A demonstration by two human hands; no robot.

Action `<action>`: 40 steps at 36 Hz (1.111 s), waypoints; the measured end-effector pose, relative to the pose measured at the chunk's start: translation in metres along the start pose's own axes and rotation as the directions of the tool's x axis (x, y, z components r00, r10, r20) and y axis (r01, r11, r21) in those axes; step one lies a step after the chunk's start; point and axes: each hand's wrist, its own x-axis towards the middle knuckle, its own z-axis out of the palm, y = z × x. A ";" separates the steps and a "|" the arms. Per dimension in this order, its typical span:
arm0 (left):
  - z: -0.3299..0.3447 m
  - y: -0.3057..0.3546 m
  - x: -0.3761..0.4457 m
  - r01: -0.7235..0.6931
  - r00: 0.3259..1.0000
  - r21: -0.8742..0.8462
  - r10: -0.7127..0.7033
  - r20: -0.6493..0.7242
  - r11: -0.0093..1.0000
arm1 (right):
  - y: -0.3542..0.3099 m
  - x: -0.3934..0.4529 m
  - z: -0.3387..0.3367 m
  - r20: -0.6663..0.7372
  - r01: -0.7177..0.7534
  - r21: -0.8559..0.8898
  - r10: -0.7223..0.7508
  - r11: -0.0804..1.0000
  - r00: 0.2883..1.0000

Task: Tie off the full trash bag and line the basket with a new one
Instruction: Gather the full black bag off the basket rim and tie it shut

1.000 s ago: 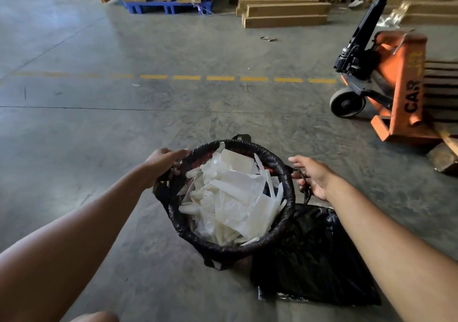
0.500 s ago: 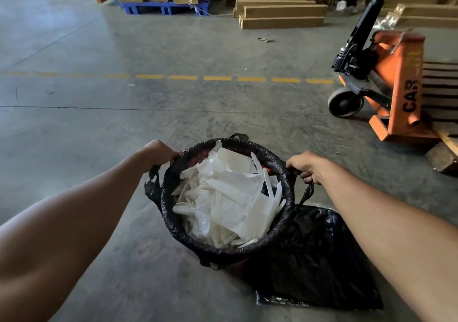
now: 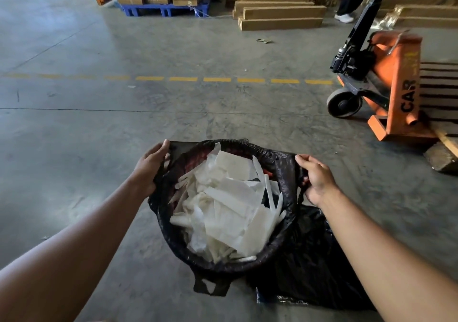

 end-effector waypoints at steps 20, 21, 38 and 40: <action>0.037 0.014 0.044 0.018 0.970 0.688 0.155 -0.189 0.725 | -0.014 0.047 0.078 -0.118 -0.039 -0.576 -0.036 0.816 0.992; 0.038 0.011 0.045 0.005 0.969 0.601 0.145 -0.200 0.799 | -0.012 0.049 0.082 -0.119 -0.016 -0.541 -0.057 0.841 0.991; -0.031 0.017 -0.017 -0.074 0.986 0.614 0.152 -0.075 0.786 | -0.024 -0.023 0.014 0.117 0.072 -0.531 -0.011 0.845 0.993; -0.041 0.014 -0.035 0.024 0.999 0.699 0.016 -0.050 0.715 | -0.019 -0.037 -0.001 0.076 0.038 -0.722 0.024 0.691 0.997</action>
